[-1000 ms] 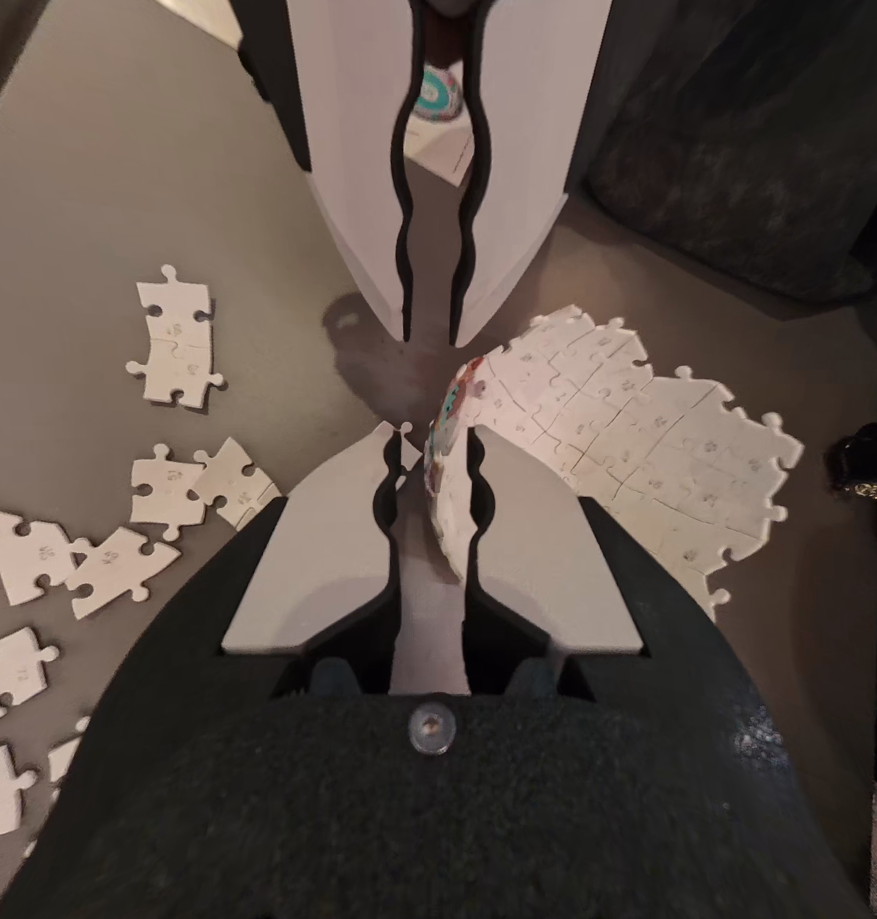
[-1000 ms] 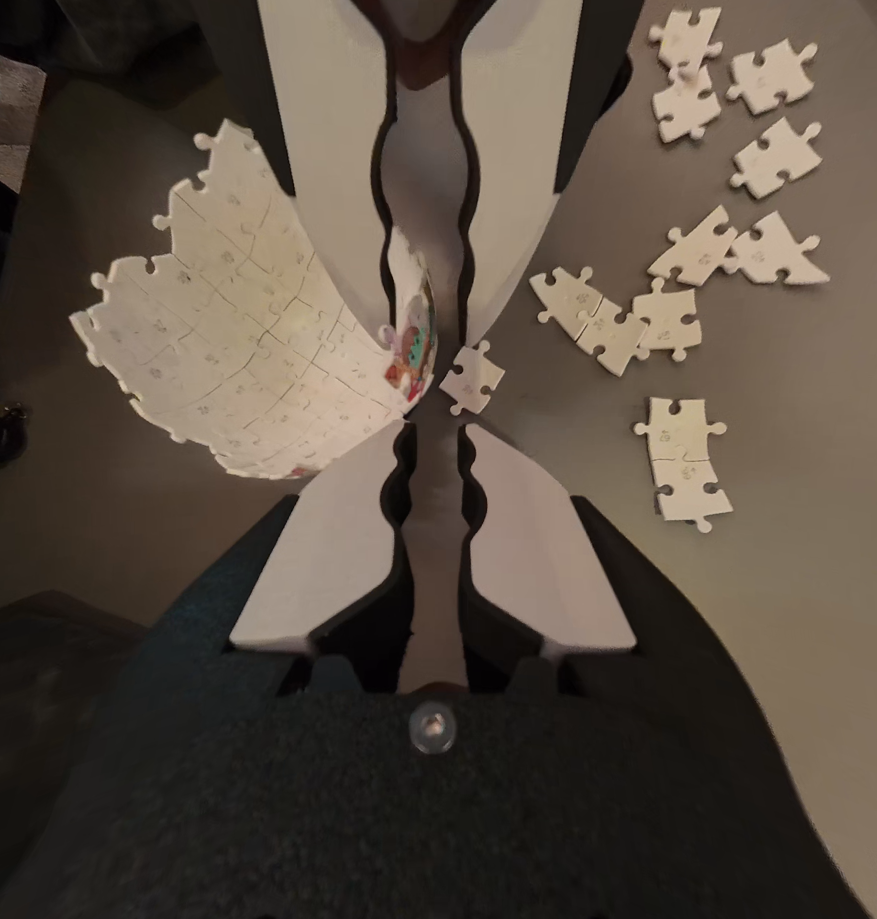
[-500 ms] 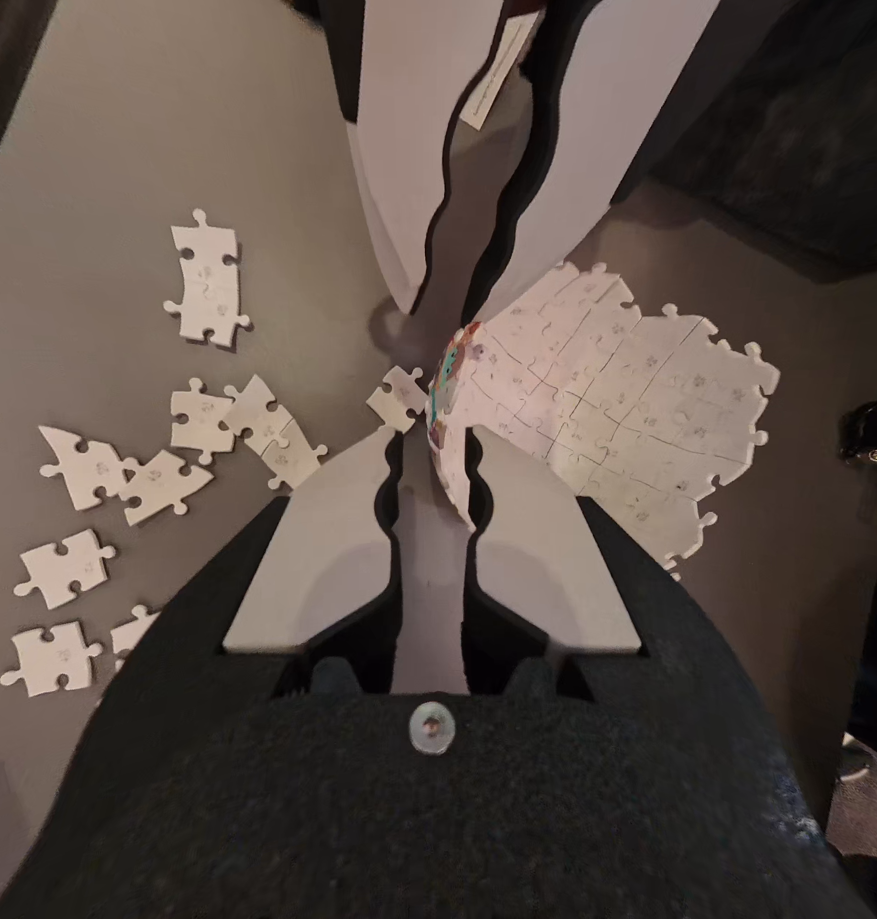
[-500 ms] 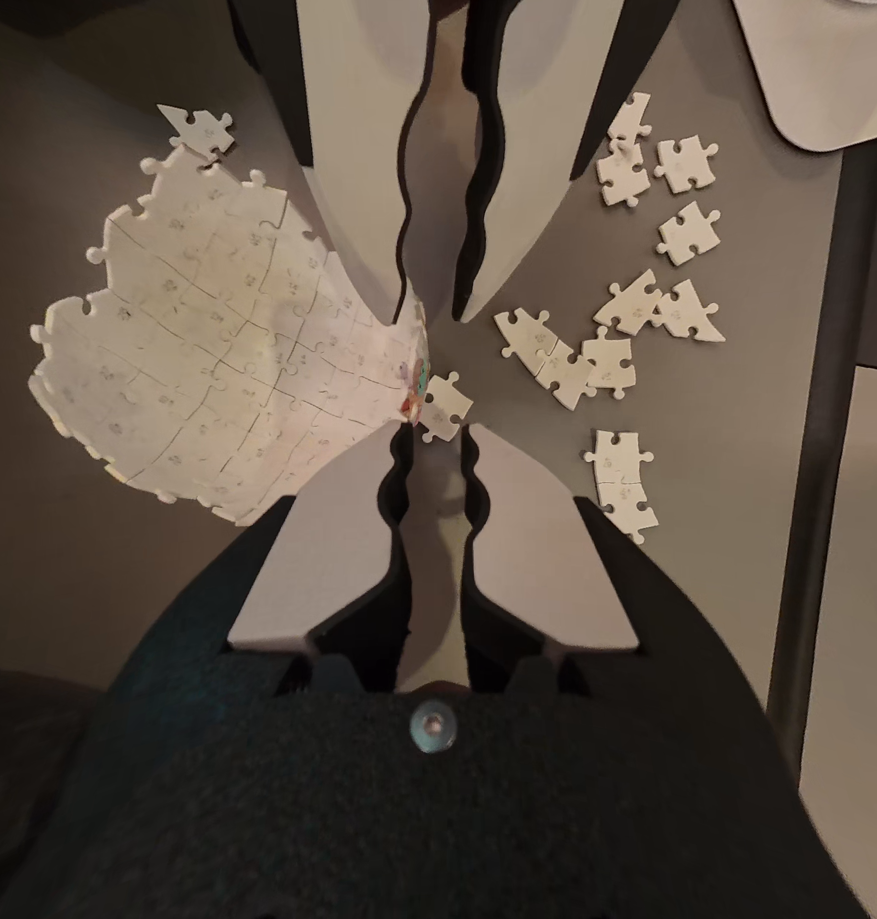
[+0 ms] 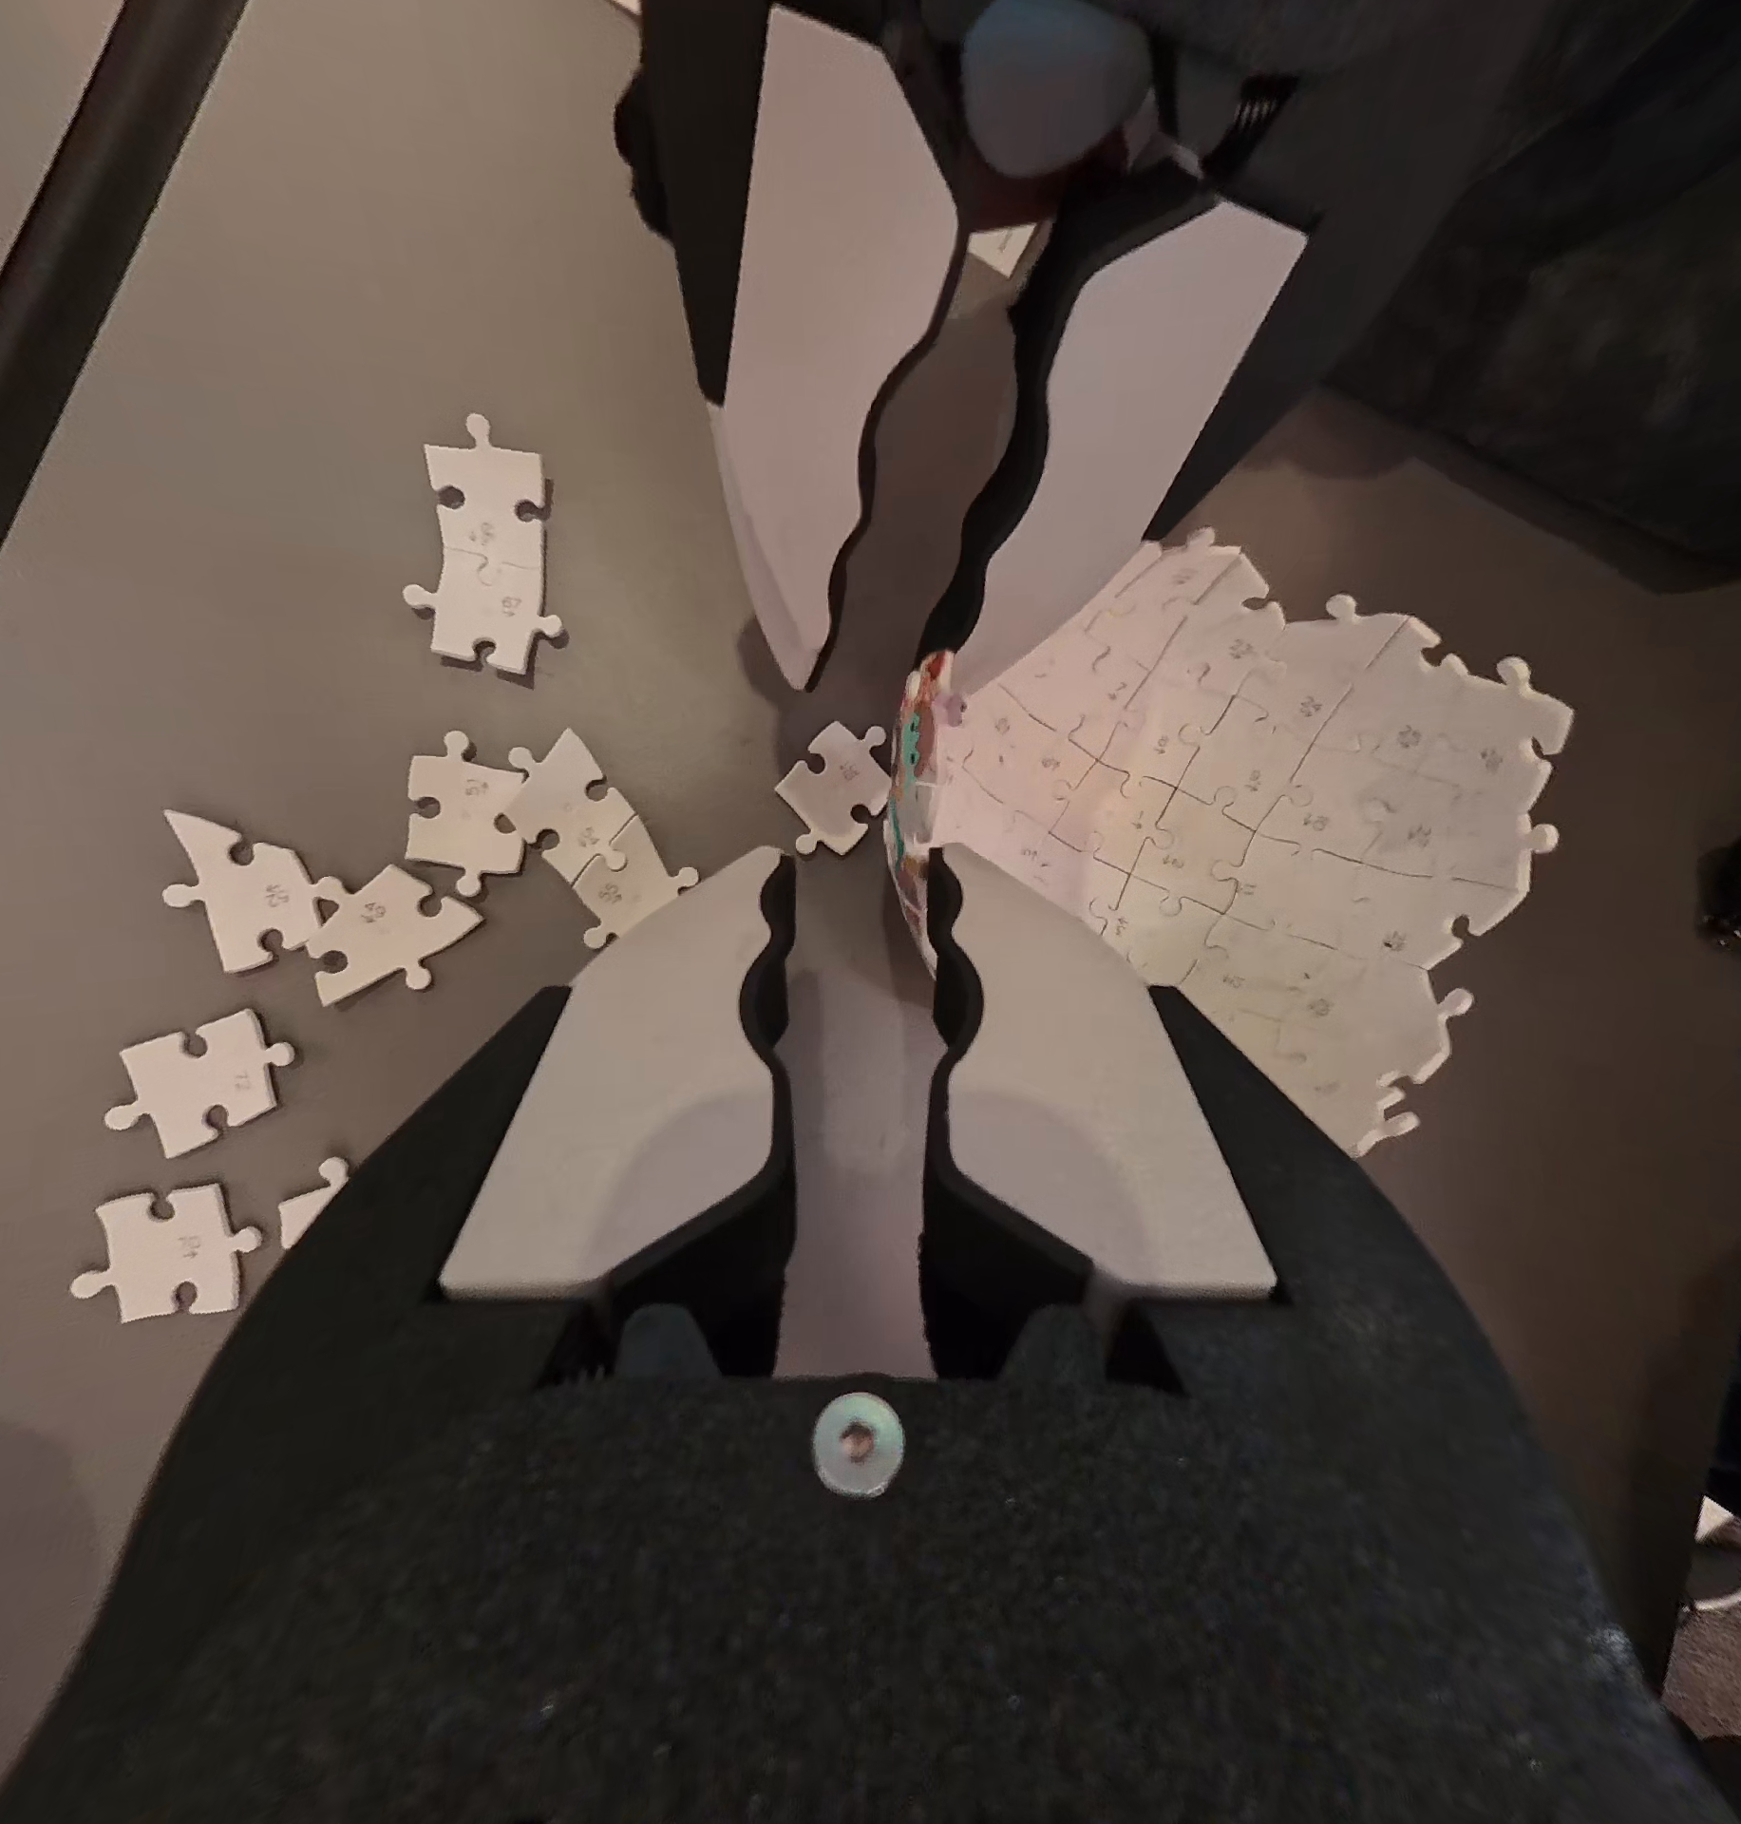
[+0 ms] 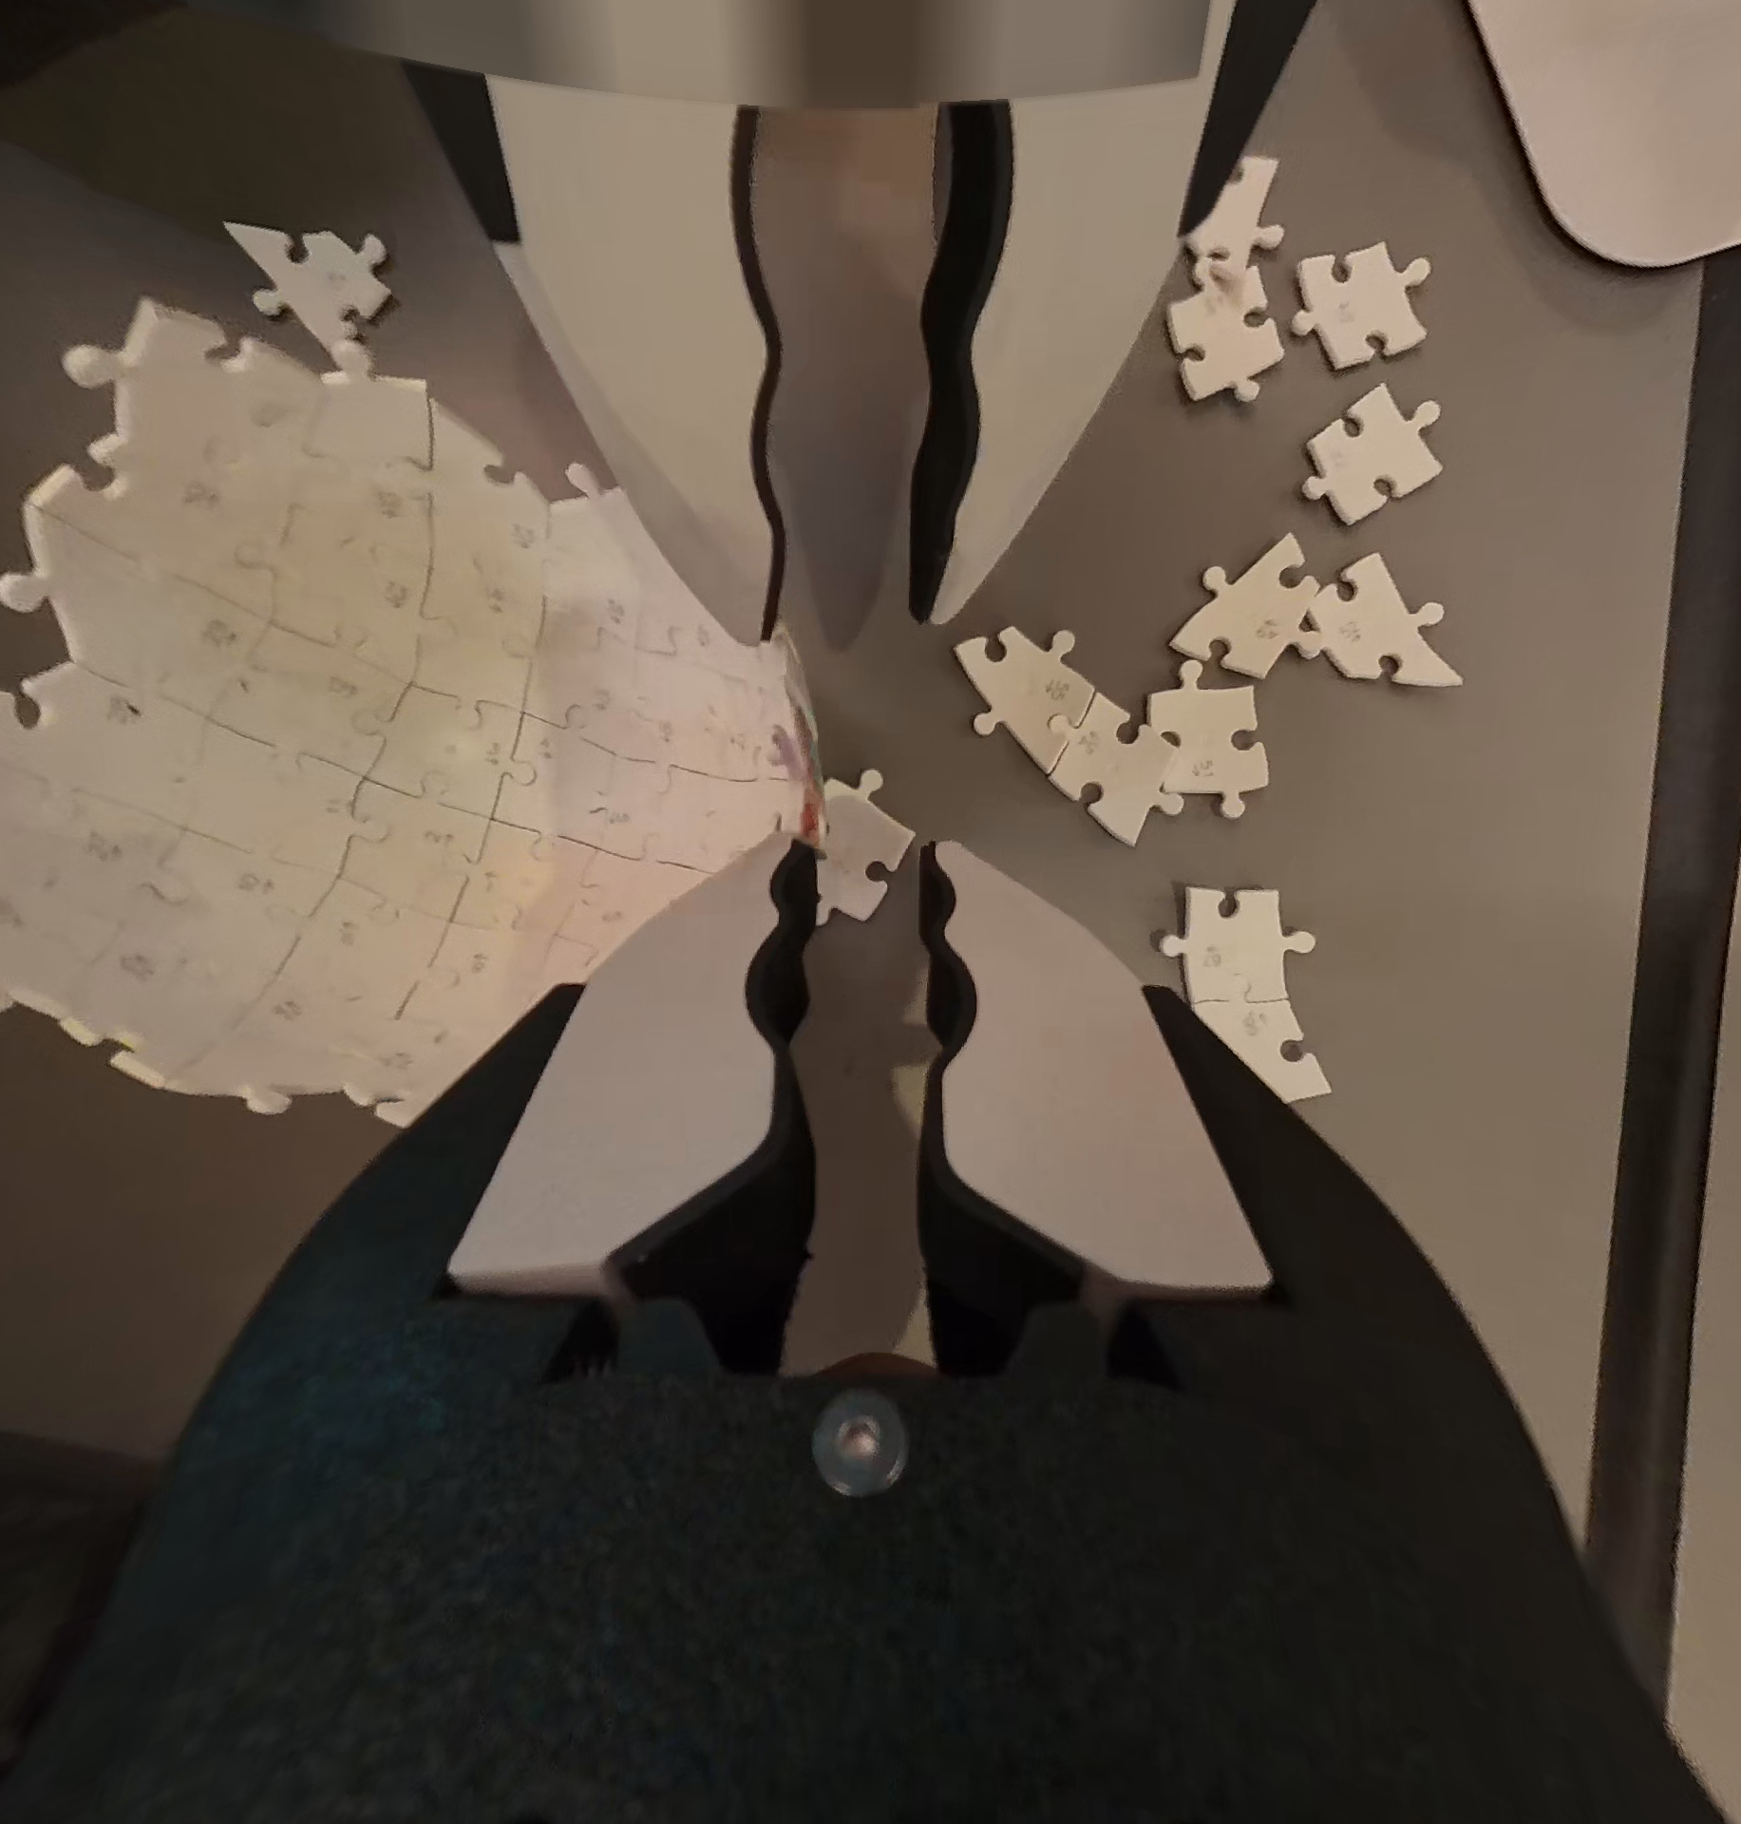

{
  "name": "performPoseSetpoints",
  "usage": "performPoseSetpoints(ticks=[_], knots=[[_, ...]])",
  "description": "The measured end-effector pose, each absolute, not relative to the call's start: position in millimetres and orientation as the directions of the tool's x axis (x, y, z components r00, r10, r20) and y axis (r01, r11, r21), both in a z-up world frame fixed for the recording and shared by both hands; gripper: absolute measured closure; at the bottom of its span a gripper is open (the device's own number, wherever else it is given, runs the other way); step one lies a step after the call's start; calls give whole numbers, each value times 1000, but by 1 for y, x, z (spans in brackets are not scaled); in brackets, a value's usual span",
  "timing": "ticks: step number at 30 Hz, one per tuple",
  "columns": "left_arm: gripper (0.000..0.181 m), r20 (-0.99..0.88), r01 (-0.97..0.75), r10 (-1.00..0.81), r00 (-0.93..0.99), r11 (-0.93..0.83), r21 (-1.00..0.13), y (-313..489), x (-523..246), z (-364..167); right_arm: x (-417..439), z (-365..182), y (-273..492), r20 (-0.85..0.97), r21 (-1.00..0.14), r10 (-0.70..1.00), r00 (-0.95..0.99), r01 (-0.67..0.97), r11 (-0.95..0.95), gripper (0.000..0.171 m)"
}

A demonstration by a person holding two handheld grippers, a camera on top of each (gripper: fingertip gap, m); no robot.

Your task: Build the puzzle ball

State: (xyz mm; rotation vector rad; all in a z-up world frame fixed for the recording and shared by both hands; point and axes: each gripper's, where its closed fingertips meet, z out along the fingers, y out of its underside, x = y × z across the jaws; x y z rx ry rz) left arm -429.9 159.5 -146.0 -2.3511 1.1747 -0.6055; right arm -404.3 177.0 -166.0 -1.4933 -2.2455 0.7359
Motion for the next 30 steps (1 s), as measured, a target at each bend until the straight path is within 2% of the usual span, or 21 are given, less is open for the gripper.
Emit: performPoseSetpoints(ticks=[6, 9, 15, 20, 30], knots=[[157, 182, -600, -823, 538, -526, -602, 161, -427, -135, -397, -149, 174, -45, -635, 914, -403, 718, 286, 147], [158, 180, -593, -823, 539, -522, -613, 162, -427, -131, -401, -133, 168, -39, -693, 906, -422, 664, 280, 154], [162, 201, -624, -831, 519, -529, -575, 154, -426, -139, -404, -149, 169, 11, -640, 910, -413, 697, 324, 155], [166, 203, -657, -835, 512, -533, -533, 149, -426, -149, -406, -155, 169, 46, -614, 912, -407, 709, 347, 168], [172, 221, -678, -837, 501, -538, -501, 143, -426, -156, -413, -159, 165, 26, -622, 918, -395, 713, 324, 169]])
